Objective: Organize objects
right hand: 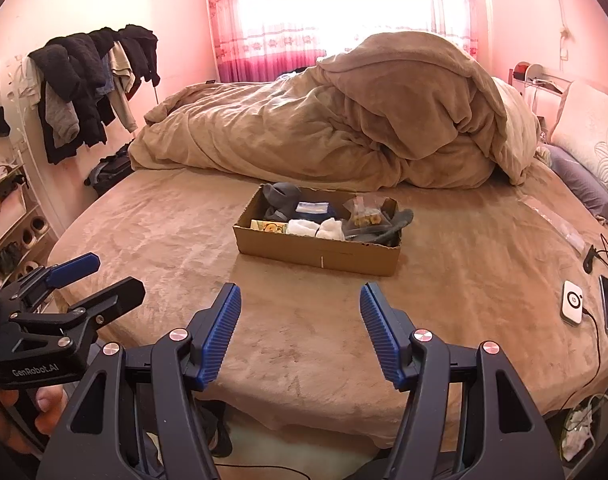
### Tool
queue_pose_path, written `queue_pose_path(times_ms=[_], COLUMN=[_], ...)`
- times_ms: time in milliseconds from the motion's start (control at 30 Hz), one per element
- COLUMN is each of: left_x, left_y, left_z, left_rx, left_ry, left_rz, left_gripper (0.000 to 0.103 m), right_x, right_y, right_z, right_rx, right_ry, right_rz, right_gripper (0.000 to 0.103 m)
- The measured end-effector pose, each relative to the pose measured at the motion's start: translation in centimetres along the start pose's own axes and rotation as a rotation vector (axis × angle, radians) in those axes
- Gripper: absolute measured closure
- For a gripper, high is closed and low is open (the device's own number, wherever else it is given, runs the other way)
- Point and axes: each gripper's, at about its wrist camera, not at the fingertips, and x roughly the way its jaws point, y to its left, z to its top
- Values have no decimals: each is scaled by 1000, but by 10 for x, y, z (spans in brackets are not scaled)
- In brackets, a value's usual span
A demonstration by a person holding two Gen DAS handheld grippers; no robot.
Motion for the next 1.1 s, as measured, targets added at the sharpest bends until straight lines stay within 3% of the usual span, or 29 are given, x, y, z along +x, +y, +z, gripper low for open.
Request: queue_pose_path(times_ms=[1100], left_x=[3], left_y=[6], left_z=[4], left_rx=[8], left_ry=[-12], left_rz=[36], left_gripper=[7], right_x=[6], right_y=[-14], right_z=[0], right_rx=[14], right_ry=[10], right_rz=[-12], right_gripper=[38])
